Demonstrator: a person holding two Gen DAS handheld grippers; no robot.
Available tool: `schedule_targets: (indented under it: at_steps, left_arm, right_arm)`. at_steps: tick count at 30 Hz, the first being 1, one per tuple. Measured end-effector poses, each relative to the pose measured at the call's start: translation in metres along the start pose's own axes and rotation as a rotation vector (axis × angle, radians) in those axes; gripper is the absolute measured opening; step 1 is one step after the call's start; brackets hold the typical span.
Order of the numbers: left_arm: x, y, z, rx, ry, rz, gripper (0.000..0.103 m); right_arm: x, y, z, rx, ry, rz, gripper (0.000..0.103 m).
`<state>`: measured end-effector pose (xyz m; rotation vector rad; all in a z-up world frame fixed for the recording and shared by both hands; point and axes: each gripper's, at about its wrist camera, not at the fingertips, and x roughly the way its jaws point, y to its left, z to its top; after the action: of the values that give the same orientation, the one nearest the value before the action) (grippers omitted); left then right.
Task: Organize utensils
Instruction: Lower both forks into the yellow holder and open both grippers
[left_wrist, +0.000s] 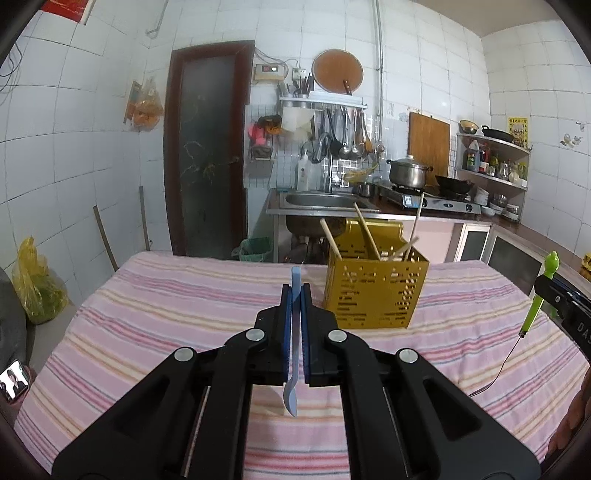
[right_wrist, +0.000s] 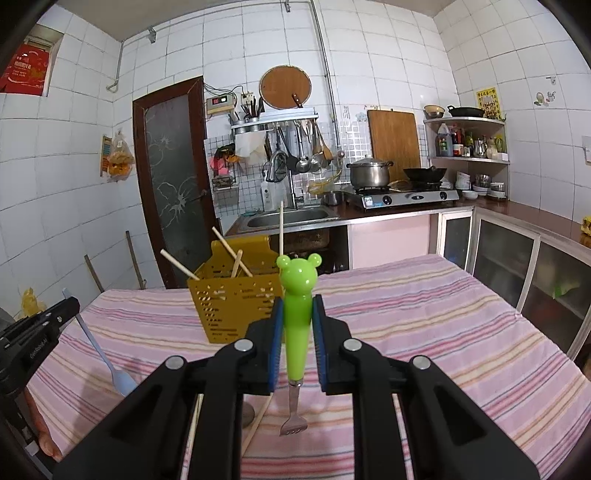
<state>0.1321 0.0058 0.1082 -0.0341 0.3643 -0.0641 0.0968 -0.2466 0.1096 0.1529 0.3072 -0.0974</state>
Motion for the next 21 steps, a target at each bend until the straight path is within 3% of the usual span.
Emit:
schedule_targets:
  at_steps: [10,21]
  left_arm:
    - [0.011,-0.006,0.039,0.005,-0.048,-0.050,0.003]
    - [0.056,-0.017,0.119,-0.035,-0.119,-0.087,0.003]
  right_arm:
    - [0.016,0.000,0.039,-0.010,-0.044,-0.019,0.016]
    - [0.053,0.023,0.107,-0.067,-0.113,0.002,0.016]
